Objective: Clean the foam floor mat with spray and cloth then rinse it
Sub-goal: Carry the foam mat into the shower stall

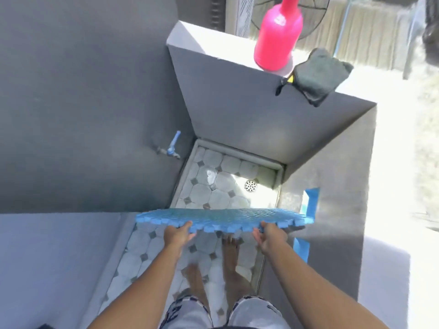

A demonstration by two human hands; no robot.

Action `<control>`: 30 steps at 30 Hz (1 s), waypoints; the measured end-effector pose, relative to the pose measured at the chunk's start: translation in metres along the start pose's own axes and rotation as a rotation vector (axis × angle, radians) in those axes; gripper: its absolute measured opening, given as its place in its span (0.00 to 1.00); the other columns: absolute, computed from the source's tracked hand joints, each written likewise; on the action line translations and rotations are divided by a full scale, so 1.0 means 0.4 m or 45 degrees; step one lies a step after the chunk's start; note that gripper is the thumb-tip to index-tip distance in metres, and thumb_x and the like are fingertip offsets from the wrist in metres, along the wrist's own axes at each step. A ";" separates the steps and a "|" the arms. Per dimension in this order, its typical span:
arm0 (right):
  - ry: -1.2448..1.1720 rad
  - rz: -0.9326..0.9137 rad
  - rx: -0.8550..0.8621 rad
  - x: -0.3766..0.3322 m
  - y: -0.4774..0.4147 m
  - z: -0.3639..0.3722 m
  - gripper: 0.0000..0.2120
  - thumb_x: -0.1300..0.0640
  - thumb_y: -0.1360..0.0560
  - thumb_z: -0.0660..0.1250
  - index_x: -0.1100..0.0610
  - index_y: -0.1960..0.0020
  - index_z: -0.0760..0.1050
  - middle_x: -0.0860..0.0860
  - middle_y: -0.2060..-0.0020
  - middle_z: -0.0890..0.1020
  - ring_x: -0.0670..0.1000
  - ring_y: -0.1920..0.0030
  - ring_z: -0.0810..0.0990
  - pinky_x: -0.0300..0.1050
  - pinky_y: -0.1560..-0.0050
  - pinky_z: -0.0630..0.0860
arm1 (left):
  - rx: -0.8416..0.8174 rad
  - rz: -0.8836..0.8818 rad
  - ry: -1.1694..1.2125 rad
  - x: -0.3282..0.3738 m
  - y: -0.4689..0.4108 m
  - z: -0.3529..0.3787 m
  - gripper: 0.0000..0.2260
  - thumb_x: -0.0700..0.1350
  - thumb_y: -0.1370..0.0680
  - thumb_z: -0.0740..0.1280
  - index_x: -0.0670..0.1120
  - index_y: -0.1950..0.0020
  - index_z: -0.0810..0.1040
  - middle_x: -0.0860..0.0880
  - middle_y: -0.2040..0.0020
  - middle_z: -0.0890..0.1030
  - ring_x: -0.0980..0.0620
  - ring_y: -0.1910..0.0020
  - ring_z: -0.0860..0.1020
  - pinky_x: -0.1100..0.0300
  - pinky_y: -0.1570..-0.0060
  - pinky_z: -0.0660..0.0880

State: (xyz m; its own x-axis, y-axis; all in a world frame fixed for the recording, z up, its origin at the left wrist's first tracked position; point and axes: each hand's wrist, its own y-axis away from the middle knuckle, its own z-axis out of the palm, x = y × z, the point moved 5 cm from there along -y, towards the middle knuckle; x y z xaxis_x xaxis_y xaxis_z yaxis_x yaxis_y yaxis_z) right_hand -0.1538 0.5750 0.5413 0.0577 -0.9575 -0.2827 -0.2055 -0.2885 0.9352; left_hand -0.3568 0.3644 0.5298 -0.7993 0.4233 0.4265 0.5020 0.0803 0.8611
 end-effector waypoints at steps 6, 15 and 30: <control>-0.208 -0.051 0.059 -0.051 -0.079 0.034 0.20 0.69 0.23 0.67 0.68 0.32 0.70 0.60 0.57 0.81 0.55 0.60 0.83 0.42 0.73 0.81 | -0.122 0.035 0.027 0.093 -0.105 0.138 0.17 0.33 0.21 0.71 0.32 0.33 0.74 0.40 0.40 0.79 0.37 0.42 0.82 0.58 0.60 0.84; -0.362 -0.136 -0.057 -0.032 -0.283 0.142 0.19 0.63 0.18 0.63 0.64 0.28 0.65 0.61 0.39 0.80 0.54 0.53 0.84 0.43 0.66 0.83 | -0.303 0.129 -0.040 0.145 -0.368 0.266 0.31 0.40 0.20 0.72 0.30 0.23 0.62 0.39 0.24 0.71 0.41 0.35 0.80 0.60 0.51 0.82; -0.141 0.051 -0.039 0.186 -0.433 0.093 0.18 0.61 0.19 0.65 0.64 0.30 0.70 0.55 0.39 0.80 0.51 0.49 0.82 0.46 0.61 0.83 | -0.431 -0.234 -0.206 -0.077 -0.514 0.232 0.20 0.39 0.16 0.66 0.32 0.26 0.70 0.37 0.26 0.73 0.46 0.39 0.79 0.55 0.39 0.75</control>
State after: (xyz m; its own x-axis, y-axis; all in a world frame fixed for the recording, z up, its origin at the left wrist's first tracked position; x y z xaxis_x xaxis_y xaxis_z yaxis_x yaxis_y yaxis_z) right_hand -0.1502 0.5539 0.3506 -0.0588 -0.9625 -0.2650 -0.1753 -0.2514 0.9519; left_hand -0.4046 0.4186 0.3139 -0.7897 0.5680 0.2316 0.1975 -0.1220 0.9727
